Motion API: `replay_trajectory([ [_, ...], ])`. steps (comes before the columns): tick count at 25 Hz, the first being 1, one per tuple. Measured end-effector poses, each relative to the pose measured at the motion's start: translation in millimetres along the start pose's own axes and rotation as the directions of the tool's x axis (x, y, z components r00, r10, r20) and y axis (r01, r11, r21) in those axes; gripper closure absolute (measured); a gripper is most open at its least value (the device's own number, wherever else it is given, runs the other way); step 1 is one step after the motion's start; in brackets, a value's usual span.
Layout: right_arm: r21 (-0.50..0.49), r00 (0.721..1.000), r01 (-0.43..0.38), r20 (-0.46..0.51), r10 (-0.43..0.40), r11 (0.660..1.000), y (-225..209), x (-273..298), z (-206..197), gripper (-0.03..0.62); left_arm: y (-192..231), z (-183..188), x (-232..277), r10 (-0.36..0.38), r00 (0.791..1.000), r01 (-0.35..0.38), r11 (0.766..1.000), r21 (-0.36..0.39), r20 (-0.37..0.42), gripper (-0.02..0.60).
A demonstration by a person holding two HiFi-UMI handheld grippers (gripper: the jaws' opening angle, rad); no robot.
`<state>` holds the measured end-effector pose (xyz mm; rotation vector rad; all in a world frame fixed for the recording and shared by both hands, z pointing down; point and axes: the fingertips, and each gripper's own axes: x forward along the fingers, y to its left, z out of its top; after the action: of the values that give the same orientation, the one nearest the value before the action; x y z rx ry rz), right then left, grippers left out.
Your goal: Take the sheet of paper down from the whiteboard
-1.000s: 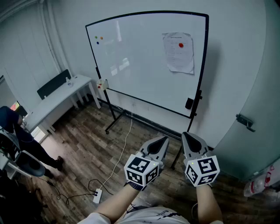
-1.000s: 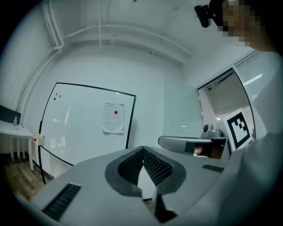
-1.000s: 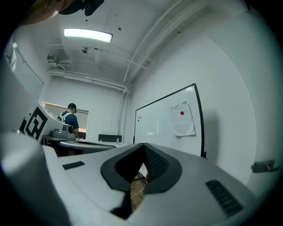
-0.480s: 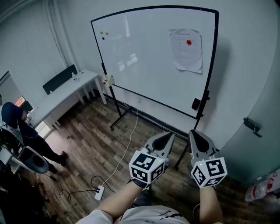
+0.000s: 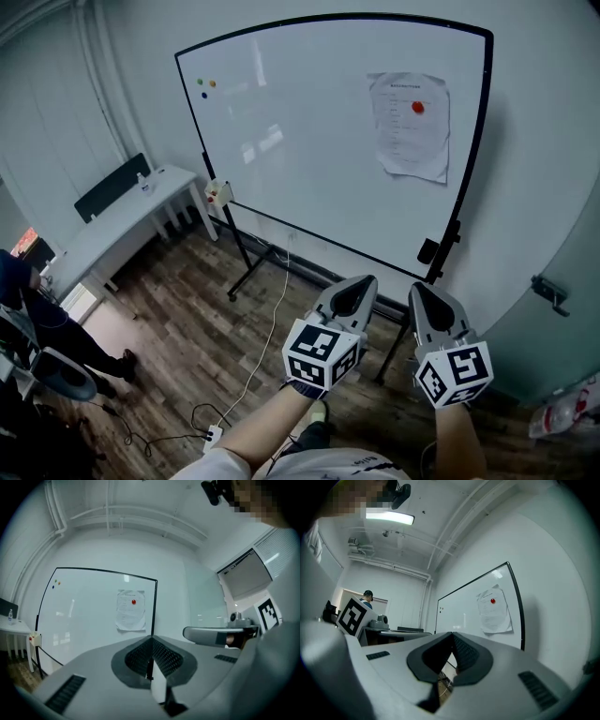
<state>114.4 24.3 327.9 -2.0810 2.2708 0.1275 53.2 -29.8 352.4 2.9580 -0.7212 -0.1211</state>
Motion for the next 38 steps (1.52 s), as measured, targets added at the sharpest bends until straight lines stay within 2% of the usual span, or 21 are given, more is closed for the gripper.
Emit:
replay_trajectory([
  [12, -0.087, 0.983, 0.182, 0.016, -0.181, 0.98, -45, 139, 7, 0.582, 126, 33, 107, -0.119, 0.993, 0.118, 0.992, 0.036, 0.017, 0.568],
  [18, -0.106, 0.982, 0.188, 0.028, -0.186, 0.976, -59, 179, 20, 0.582, 153, 45, 142, -0.166, 0.986, 0.165, 0.986, 0.034, 0.032, 0.568],
  [22, -0.121, 0.977, 0.213, 0.056, -0.208, 0.97, -79, 199, 26, 0.582, 163, 47, 167, -0.169, 0.985, 0.167, 0.985, 0.045, 0.033, 0.568],
  [26, -0.133, 0.979, 0.199, 0.075, -0.19, 0.971, -99, 225, 30, 0.582, 178, 57, 194, -0.146, 0.988, 0.143, 0.987, 0.069, 0.046, 0.568],
  [36, -0.264, 0.968, 0.23, 0.161, -0.193, 0.937, -165, 279, 73, 0.579, 207, 94, 276, -0.117, 0.989, 0.106, 0.987, 0.12, 0.088, 0.566],
  [38, -0.276, 0.97, 0.219, 0.168, -0.178, 0.936, -174, 286, 80, 0.537, 212, 96, 291, -0.112, 0.99, 0.101, 0.988, 0.118, 0.087, 0.56],
])
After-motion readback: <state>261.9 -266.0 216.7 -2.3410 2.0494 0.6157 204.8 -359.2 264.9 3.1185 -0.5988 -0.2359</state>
